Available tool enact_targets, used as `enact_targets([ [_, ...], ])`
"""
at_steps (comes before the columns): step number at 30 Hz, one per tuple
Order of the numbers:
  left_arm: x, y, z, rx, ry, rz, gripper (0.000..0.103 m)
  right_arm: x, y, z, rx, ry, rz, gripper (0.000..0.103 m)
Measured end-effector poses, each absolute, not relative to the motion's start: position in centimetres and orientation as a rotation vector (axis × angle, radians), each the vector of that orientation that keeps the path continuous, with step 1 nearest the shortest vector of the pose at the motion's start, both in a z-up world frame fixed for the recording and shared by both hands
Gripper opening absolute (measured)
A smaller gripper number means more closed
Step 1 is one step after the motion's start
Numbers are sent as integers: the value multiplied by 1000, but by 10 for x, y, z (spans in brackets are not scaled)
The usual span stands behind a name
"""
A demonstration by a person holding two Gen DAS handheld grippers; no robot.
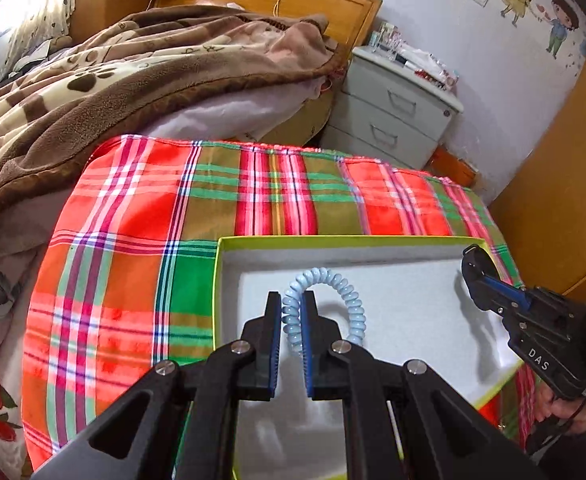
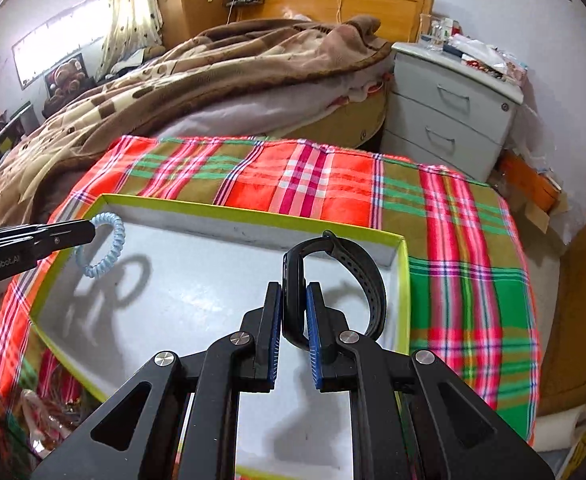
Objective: Organize jewelry
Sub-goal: 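Carry both items into the yellow box and open both tools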
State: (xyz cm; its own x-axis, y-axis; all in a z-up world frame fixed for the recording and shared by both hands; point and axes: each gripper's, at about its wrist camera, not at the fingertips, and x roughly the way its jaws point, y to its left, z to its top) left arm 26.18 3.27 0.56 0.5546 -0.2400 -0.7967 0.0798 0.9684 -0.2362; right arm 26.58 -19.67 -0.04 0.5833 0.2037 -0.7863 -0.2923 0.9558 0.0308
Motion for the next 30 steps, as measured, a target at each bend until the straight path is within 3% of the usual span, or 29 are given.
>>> enact_targets([
  [22,278,25,-19,-151,1038,-182,11,289,-188,-16,-126,967,296,13],
  [25,277,23,-18,-143,1041,-194,18,288,-189,-13,-121,956,292,13],
  [26,276,22,-16,-134,1039,-197,25,287,-189,-12,-118,953,290,13],
  [30,274,23,-14,-138,1038,-198,26,284,-189,-9,-112,940,283,13],
])
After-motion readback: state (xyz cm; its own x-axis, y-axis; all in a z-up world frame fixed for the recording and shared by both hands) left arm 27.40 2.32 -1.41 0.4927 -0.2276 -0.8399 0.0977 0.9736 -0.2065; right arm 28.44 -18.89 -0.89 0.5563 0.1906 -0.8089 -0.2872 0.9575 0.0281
